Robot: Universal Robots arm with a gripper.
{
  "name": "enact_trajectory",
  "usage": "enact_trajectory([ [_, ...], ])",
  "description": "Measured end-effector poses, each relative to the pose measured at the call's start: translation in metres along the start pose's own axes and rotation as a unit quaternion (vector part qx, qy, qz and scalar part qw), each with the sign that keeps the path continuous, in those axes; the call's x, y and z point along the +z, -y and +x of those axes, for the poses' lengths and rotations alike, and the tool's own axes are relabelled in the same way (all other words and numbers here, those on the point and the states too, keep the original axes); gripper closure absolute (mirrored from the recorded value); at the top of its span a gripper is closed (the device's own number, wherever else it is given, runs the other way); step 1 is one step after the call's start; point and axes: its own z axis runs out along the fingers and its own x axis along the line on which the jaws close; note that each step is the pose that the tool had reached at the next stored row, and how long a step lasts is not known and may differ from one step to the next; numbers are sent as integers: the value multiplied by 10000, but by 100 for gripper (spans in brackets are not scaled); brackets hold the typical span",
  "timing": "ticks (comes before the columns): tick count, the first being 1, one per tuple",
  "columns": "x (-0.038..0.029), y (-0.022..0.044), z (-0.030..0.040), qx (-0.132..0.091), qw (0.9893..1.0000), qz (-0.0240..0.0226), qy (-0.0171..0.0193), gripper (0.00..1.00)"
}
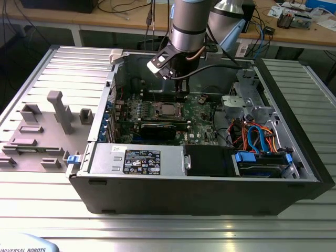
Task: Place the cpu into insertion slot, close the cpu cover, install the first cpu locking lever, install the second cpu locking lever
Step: 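Close the cpu cover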
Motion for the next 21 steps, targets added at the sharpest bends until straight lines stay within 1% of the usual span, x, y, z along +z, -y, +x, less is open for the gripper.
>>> enact_trajectory([
  [9,1,0,0,0,10000,0,0,89],
  [11,7,19,1,0,10000,-1,-1,89],
  [13,17,64,2,0,10000,0,0,89],
  [14,31,100,4,0,10000,0,-1,89],
  [17,60,152,3,0,10000,3,0,89],
  [19,101,206,4,0,10000,7,-1,89],
  [21,130,242,5,0,10000,11,-1,89],
])
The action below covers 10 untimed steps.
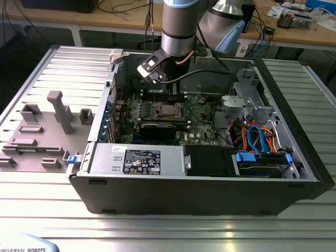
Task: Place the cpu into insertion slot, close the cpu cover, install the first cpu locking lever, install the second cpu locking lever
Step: 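Close the cpu cover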
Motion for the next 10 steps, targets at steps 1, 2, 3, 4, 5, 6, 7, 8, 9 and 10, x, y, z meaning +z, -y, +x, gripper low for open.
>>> enact_trajectory([
  [1,20,35,1,-1,10000,2,0,89],
  [2,30,57,2,0,10000,3,0,89],
  [3,46,88,2,0,10000,4,1,89],
  [4,63,119,4,0,10000,6,0,89],
  [5,77,143,4,0,10000,6,1,89],
  [6,96,176,5,0,10000,8,0,89],
  [7,119,212,6,1,10000,12,0,89],
  [8,131,224,7,1,10000,13,0,89],
  [9,140,231,7,0,10000,14,0,89],
  [10,157,238,7,0,10000,17,0,89],
])
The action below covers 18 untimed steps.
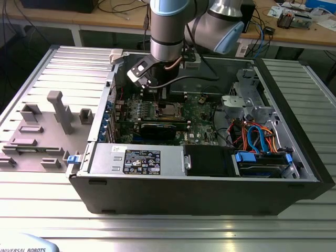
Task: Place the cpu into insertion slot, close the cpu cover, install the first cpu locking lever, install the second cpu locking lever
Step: 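Close the cpu cover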
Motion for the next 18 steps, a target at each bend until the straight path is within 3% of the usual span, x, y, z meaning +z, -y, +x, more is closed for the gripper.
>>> enact_trajectory([
  [12,114,7,-1,0,10000,6,-1,89],
  [18,134,8,-2,0,10000,13,1,89],
])
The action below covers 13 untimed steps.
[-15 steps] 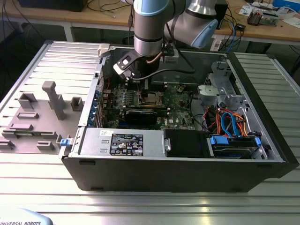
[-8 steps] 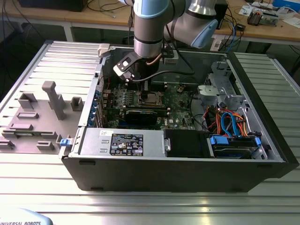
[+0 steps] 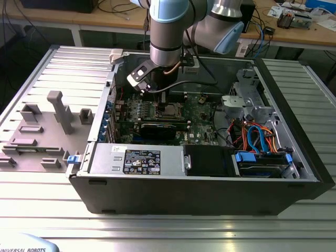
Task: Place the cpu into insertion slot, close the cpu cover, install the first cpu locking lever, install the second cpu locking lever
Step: 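Close the cpu cover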
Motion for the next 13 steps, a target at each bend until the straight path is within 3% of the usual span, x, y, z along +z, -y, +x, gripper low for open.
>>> enact_trajectory([
  [5,0,-1,1,0,10000,-3,-3,89],
  [10,-48,-1,1,0,10000,-2,-2,89],
  [13,-50,-27,0,-1,10000,0,3,89],
])
